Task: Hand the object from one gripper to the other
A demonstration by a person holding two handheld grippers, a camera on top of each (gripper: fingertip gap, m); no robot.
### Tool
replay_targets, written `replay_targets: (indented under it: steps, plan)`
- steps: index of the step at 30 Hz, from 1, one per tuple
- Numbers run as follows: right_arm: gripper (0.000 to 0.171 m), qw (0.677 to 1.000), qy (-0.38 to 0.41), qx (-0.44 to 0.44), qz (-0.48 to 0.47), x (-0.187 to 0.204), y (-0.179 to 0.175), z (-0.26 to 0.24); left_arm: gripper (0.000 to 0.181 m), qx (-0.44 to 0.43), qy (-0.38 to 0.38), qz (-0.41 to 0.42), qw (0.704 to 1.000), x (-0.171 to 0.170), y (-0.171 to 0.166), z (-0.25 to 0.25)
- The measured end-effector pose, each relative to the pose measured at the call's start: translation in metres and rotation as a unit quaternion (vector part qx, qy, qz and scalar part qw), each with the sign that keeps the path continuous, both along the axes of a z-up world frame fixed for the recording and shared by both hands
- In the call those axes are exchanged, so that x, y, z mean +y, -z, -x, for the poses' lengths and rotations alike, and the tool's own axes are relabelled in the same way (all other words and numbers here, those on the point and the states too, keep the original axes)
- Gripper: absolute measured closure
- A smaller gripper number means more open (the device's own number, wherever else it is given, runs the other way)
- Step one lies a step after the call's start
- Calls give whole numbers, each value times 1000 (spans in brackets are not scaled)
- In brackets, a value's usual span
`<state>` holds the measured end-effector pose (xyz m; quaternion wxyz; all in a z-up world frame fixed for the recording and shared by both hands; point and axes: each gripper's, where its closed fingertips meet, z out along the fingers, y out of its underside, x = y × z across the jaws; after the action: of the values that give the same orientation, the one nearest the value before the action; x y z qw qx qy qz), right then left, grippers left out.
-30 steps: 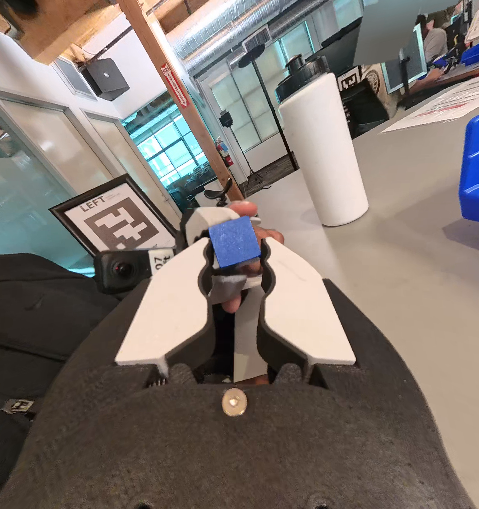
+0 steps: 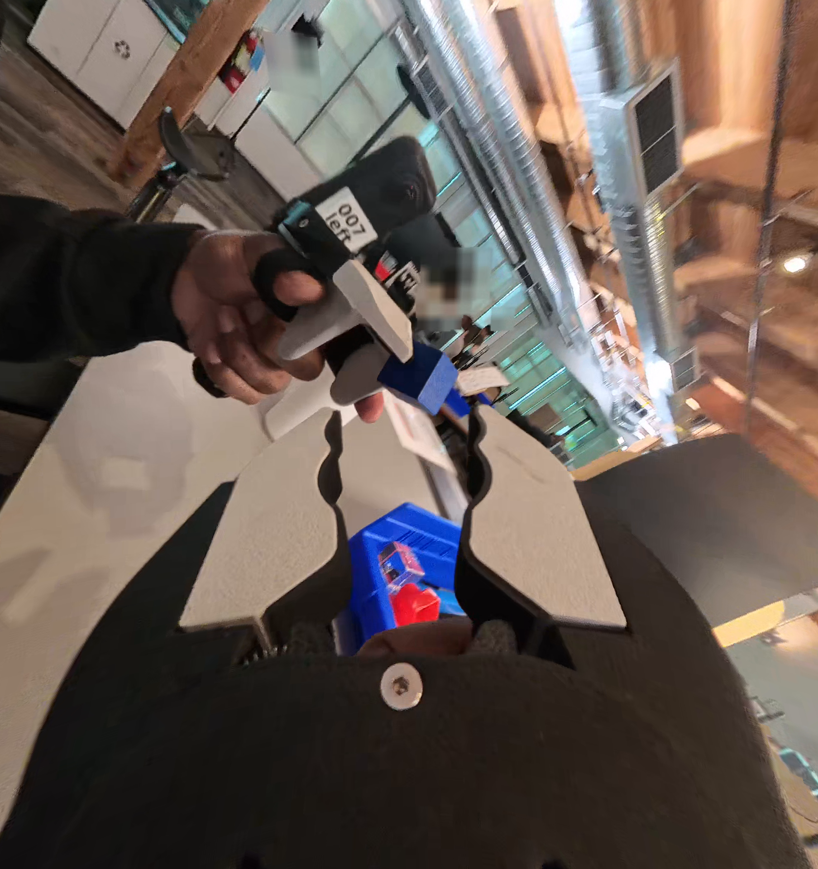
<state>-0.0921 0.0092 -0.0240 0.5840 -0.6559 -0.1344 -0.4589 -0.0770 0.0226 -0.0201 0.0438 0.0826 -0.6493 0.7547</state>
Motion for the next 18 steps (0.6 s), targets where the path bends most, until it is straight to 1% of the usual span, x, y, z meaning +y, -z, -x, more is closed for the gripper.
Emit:
replay_targets:
  steps: [2, 5, 7, 9, 12, 16, 18]
  plan:
    - [123, 999, -10, -27, -18, -4, -2, 0, 152, 7, 22, 1, 1000, -4, -2, 6]
    - [126, 999, 25, -40, -2, -12, 2, -8, 152, 8, 37, -1, 999, 0, 6, 12]
    - [126, 999, 9, -38, -10, -11, -3, -4, 152, 8, 37, -11, 999, 5, 8, 13]
    - [126, 999, -7, -37, -13, -8, -8, 0, 152, 10, 26, -5, 1000, 9, 2, 12]
    - [123, 999, -14, -45, 9, 3, -9, 7, 152, 13, 39, -11, 999, 9, 3, 20]
    - [120, 997, -23, -59, 37, 16, 1, 16, 152, 19, 56, -19, 998, 7, 7, 28]
    - [120, 997, -15, -65, 44, 19, 4, 14, 152, 21, 64, -19, 998, 7, 7, 31]
